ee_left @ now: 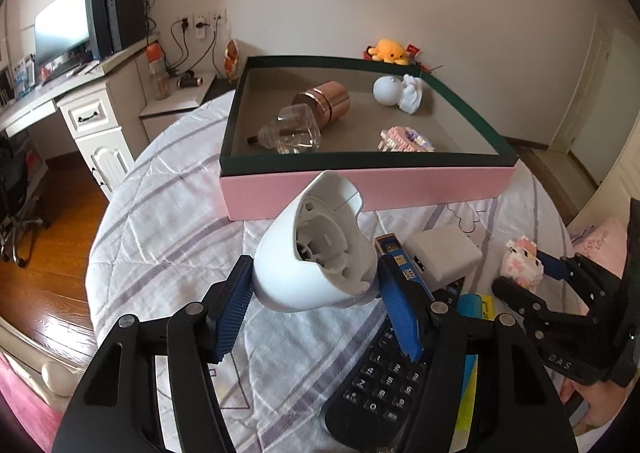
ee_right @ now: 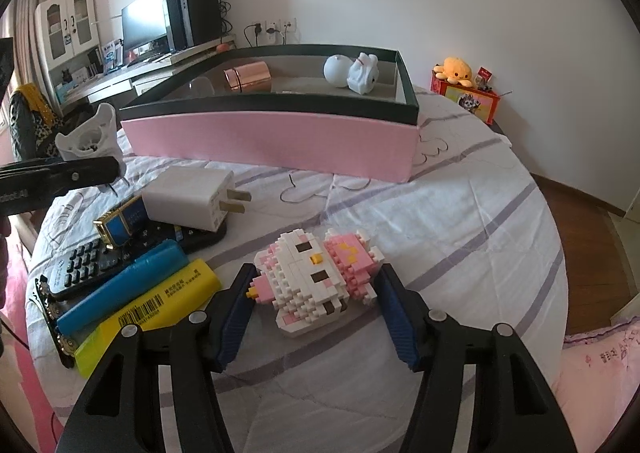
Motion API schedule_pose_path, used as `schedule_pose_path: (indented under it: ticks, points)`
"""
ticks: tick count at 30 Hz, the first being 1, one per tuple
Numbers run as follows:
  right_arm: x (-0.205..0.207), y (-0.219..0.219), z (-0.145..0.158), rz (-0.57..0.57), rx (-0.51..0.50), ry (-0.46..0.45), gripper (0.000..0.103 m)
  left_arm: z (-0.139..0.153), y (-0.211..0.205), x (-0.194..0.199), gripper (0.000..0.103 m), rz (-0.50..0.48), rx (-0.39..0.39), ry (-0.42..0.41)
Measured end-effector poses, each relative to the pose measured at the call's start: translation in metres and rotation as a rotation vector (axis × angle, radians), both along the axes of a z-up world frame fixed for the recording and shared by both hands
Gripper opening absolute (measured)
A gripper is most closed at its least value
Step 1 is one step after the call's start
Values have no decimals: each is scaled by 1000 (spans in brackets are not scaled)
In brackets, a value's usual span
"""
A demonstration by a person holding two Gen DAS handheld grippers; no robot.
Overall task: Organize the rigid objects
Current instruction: 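Lift the Hello Kitty figure and white fan and carry both over the pink box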
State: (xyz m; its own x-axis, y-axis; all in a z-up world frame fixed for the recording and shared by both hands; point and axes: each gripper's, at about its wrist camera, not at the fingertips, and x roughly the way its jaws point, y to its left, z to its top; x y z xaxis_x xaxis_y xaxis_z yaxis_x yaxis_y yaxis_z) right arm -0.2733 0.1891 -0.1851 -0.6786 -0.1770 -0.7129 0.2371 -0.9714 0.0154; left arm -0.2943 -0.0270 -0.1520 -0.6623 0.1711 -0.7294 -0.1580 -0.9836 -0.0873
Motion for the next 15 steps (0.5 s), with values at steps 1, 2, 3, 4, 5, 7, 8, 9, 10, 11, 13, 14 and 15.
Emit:
schedule_pose_path:
  ticks: [1, 2, 3, 4, 5, 7, 8, 9, 10, 11, 13, 14, 15]
  points:
    - [-1, -1, 2, 3, 0, 0, 61, 2, 0, 1, 63, -3, 0, 4]
    - [-2, -2, 4, 5, 0, 2, 61, 4, -1, 3, 64, -5, 1, 9]
    - [-2, -2, 7, 4, 2, 14, 61, 6, -1, 4, 64, -9, 4, 14]
    - [-2, -3, 11, 6, 7, 20, 61, 8, -1, 5, 64, -13, 8, 18]
    - [-3, -4, 15, 9, 10, 28, 61, 10, -1, 5, 64, -16, 13, 21]
    - [-4, -4, 25, 8, 14, 52, 61, 14, 1, 4, 64, -25, 17, 29]
    - [-6, -4, 31, 7, 13, 64, 61, 15, 2, 3, 64, -26, 14, 29]
    - [-7, -3, 36, 4, 10, 78, 61, 16, 3, 2, 64, -29, 10, 31]
    - [-10, -2, 43, 3, 9, 88, 61, 18, 5, 2, 64, -32, 10, 35]
    - [-12, -2, 47, 2, 10, 96, 61, 20, 6, 0, 64, -38, 11, 40]
    - [-16, -1, 59, -2, 12, 124, 61, 24, 9, -2, 64, -44, 8, 45]
    - [-19, -1, 64, 1, 12, 131, 61, 27, 11, -4, 64, -49, 5, 52]
    - [-22, -1, 68, -1, 12, 142, 61, 29, 13, -6, 64, -52, 2, 58]
